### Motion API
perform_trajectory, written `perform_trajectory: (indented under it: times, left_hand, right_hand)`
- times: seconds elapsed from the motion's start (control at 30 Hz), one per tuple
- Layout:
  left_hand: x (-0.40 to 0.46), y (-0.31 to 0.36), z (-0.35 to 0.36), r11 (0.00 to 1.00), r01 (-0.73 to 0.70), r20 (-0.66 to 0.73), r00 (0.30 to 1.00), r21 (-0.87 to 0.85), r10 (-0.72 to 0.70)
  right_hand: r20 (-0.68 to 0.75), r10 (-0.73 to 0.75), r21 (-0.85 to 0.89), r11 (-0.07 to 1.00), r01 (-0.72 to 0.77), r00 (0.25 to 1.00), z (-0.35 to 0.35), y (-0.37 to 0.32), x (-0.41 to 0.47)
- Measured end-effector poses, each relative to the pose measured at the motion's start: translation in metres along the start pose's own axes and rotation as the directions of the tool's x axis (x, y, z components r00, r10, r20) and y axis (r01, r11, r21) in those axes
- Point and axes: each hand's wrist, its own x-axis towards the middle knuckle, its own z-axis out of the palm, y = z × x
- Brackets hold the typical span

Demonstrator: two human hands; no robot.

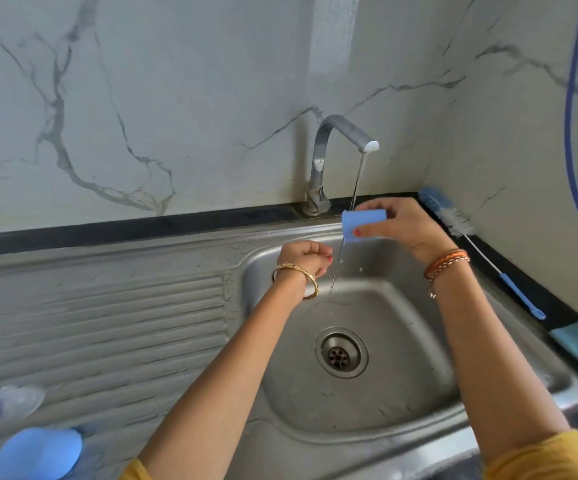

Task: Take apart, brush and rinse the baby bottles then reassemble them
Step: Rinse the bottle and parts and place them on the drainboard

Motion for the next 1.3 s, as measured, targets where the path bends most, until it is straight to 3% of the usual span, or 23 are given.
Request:
perform_trajectory:
  times: [0.07, 0.13, 0.17, 0.2, 0.23, 0.27, 0.3, 0.33, 0.37, 0.4, 0.47, 0.5, 0.53, 0.57, 0.6, 0.63, 0.67, 0.7, 0.77, 0.93, 1.1, 1.3]
  left_hand:
    - [-0.01, 0.001, -0.008, 0.998, -0.023, 0.009, 1.0, -0.056, 0.023]
    - [-0.017, -0.011, -0.018, 0.993, 0.004, 0.011, 1.0, -0.12, -0.003]
    - [-0.02, -0.021, -0.024, 0.993, 0.032, -0.012, 0.999, -0.117, -0.034]
    - [-0.023, -0.033, -0.028, 0.994, 0.073, -0.045, 0.996, -0.077, -0.077]
    - [-0.027, -0.047, -0.033, 0.992, 0.124, -0.088, 0.989, 0.004, -0.123]
    - [-0.029, -0.061, -0.037, 0.982, 0.17, -0.124, 0.98, 0.086, -0.159]
    - [-0.035, -0.072, -0.041, 0.969, 0.204, -0.144, 0.972, 0.14, -0.184]
    - [-0.038, -0.08, -0.044, 0.963, 0.217, -0.15, 0.97, 0.158, -0.193]
    - [-0.042, -0.085, -0.047, 0.968, 0.201, -0.149, 0.973, 0.149, -0.179]
    - [-0.044, -0.087, -0.049, 0.977, 0.165, -0.156, 0.977, 0.135, -0.144]
    - [-0.051, -0.083, -0.052, 0.983, 0.06, -0.177, 0.984, 0.172, -0.029]
    - [-0.055, -0.079, -0.054, 0.982, 0.0, -0.178, 0.983, 0.191, 0.034]
    - [-0.058, -0.074, -0.055, 0.98, -0.051, -0.177, 0.98, 0.195, 0.086]
    - [-0.061, -0.071, -0.058, 0.972, -0.097, -0.174, 0.975, 0.213, 0.136]
    - [-0.063, -0.067, -0.06, 0.958, -0.135, -0.172, 0.968, 0.254, 0.182]
    - [-0.067, -0.064, -0.064, 0.935, -0.166, -0.176, 0.957, 0.313, 0.229]
    - [-0.069, -0.062, -0.07, 0.909, -0.196, -0.171, 0.947, 0.367, 0.272]
    - [-0.071, -0.059, -0.076, 0.889, -0.219, -0.171, 0.936, 0.403, 0.308]
    - [-0.076, -0.052, -0.091, 0.873, -0.221, -0.226, 0.912, 0.436, 0.343]
    - [-0.099, -0.031, -0.124, 0.911, -0.183, -0.353, 0.879, 0.369, 0.32]
    - [-0.125, -0.001, -0.159, 0.919, -0.201, -0.432, 0.834, 0.34, 0.342]
    - [-0.144, 0.023, -0.23, 0.905, -0.168, -0.616, 0.682, 0.392, 0.394]
  right_hand:
    - [-0.038, -0.082, 0.256, 0.962, 0.089, 0.996, 0.001, -0.005, -0.014]
    - [-0.014, -0.069, 0.575, 0.816, 0.065, 0.998, 0.014, 0.011, -0.023]
    - [0.043, -0.033, 0.569, 0.822, 0.003, 0.999, 0.027, 0.026, -0.031]
    - [0.055, 0.039, 0.476, 0.877, -0.061, 0.998, 0.041, 0.038, -0.036]
    - [0.052, 0.128, 0.153, 0.979, -0.134, 0.99, 0.053, 0.044, -0.044]
    - [0.101, 0.203, -0.274, 0.947, -0.169, 0.974, 0.069, 0.061, -0.052]
    - [0.044, 0.214, -0.665, 0.735, -0.131, 0.976, 0.083, 0.079, -0.062]
    - [-0.013, 0.176, -0.767, 0.63, -0.123, 0.984, 0.09, 0.089, -0.071]
    - [-0.013, 0.159, -0.725, 0.679, -0.119, 0.987, 0.09, 0.091, -0.074]
    - [0.01, 0.148, -0.575, 0.81, -0.116, 0.989, 0.088, 0.09, -0.074]
    - [0.052, 0.106, -0.24, 0.967, -0.09, 0.993, 0.079, 0.071, -0.075]
    - [0.054, 0.131, 0.003, 0.991, -0.131, 0.99, 0.076, 0.061, -0.075]
    - [0.052, 0.172, 0.105, 0.979, -0.177, 0.984, 0.077, 0.062, -0.073]
    - [0.018, 0.232, 0.042, 0.972, -0.232, 0.973, 0.083, 0.066, -0.072]
    - [-0.017, 0.25, -0.269, 0.931, -0.246, 0.968, 0.091, 0.069, -0.072]
    - [-0.015, 0.278, -0.556, 0.796, -0.239, 0.96, 0.1, 0.074, -0.076]
    - [-0.012, 0.233, -0.714, 0.679, -0.172, 0.972, 0.106, 0.083, -0.077]
    - [0.009, 0.211, -0.721, 0.678, -0.14, 0.977, 0.11, 0.086, -0.077]
    - [0.067, 0.166, -0.6, 0.794, -0.093, 0.984, 0.119, 0.075, -0.073]
    - [0.047, -0.142, -0.44, 0.886, 0.148, 0.989, 0.147, 0.006, -0.062]
    - [0.213, -0.314, -0.261, 0.894, 0.364, 0.925, 0.194, -0.051, -0.06]
    - [0.367, -0.398, -0.015, 0.901, 0.434, 0.841, 0.269, -0.081, -0.078]
